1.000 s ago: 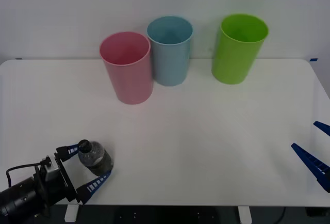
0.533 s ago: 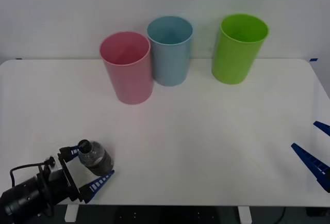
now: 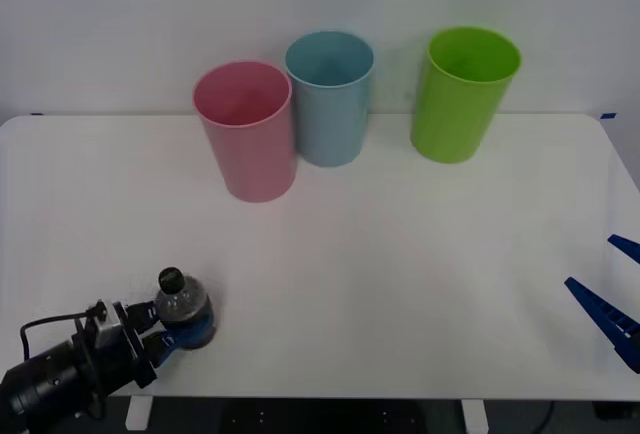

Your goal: Grasp the object on the table and drop it into the matching bin: aluminum can to the light blue bin, PET bottle to the pink bin.

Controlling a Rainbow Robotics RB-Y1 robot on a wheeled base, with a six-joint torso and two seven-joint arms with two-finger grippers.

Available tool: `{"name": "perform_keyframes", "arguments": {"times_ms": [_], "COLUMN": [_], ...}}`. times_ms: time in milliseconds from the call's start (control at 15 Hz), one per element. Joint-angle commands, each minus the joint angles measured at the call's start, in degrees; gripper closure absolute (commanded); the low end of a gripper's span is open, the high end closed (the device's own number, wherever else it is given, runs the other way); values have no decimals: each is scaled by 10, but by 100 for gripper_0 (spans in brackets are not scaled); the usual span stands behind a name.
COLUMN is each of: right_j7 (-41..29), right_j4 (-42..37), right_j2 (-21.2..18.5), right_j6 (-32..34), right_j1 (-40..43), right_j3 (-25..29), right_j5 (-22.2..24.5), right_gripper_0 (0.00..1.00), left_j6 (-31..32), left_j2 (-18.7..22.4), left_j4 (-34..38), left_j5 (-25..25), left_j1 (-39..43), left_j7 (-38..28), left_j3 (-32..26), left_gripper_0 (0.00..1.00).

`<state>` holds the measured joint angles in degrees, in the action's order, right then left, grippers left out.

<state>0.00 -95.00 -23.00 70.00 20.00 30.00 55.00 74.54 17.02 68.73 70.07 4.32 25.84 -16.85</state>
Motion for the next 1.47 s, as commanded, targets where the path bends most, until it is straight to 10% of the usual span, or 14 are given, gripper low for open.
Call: {"name": "perform_keyframes", "arguments": {"times_ms": [67,1000,1467], "right_j7": [0,0,0], "right_j4": [0,0,0], "right_j2": [0,0,0], "right_j6": [0,0,0], "right_j1": [0,0,0], "right_j3": [0,0,0], "right_j5": [0,0,0], "right_gripper_0": [0,0,0], "left_j6": [0,-163,-206], "left_j2": [0,28,42], "left_j4": [0,146,238], "left_j5": [-9,-158,-176], "left_j1": [3,83,83], "left_j7": [-3,-47,-196], "left_j3": [-3,-13,-50], "left_gripper_0": [100,100,100]}}
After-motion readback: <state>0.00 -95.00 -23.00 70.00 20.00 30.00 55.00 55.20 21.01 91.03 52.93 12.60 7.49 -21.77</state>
